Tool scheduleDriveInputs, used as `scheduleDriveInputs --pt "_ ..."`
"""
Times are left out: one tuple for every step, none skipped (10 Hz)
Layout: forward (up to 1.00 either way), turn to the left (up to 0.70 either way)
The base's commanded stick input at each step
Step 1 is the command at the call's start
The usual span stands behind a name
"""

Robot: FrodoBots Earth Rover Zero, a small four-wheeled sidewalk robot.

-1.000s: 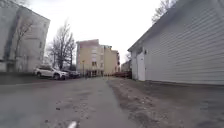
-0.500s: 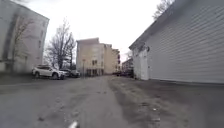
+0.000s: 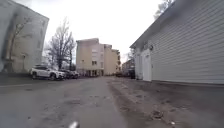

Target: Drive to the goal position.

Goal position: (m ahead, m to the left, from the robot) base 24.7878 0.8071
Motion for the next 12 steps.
scheduleDriveInputs --pt "1.0 0.0" --pt "1.0 0.0" --pt "1.0 0.0" --pt "1.0 0.0" --pt "1.0 0.0" --pt "1.0 0.0" --pt "1.0 0.0" --pt "1.0 0.0" --pt "1.0 0.0" --pt "1.0 0.0" --pt "1.0 0.0" --pt "1.0 0.0"
